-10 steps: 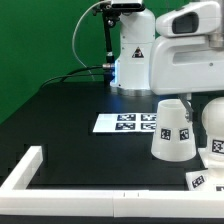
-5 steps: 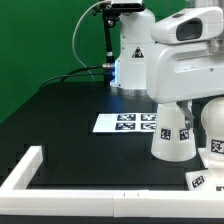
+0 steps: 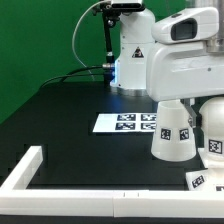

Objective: Assemble lamp

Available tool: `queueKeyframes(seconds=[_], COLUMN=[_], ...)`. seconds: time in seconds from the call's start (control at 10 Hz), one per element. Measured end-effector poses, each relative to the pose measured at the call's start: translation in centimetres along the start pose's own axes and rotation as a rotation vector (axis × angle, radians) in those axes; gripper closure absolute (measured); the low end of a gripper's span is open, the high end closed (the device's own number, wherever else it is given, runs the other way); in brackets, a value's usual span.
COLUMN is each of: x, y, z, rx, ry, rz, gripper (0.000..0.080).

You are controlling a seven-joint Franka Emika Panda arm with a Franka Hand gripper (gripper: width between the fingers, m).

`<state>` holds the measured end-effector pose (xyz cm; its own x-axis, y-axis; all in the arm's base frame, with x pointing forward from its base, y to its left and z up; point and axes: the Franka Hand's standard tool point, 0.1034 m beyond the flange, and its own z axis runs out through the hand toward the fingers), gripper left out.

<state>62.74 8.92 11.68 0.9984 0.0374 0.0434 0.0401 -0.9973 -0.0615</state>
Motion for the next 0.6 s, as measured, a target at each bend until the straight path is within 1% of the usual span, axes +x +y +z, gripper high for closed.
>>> queueKeyframes(seconds=[0.1, 0.2, 0.4, 0.6], x=[0.0, -0.04, -0.12, -0.53], y=[-0.01, 0.03, 0.06, -0.4], z=[0.01, 0.01, -0.04, 0.07], rx=[-0.003, -0.011, -0.015, -0.025], ry=[0.001, 0.001, -0.005, -0.018], rz=[0.102, 0.237, 0.469, 0.773], gripper=[0.0226, 0.0226, 0.0225, 0.0225])
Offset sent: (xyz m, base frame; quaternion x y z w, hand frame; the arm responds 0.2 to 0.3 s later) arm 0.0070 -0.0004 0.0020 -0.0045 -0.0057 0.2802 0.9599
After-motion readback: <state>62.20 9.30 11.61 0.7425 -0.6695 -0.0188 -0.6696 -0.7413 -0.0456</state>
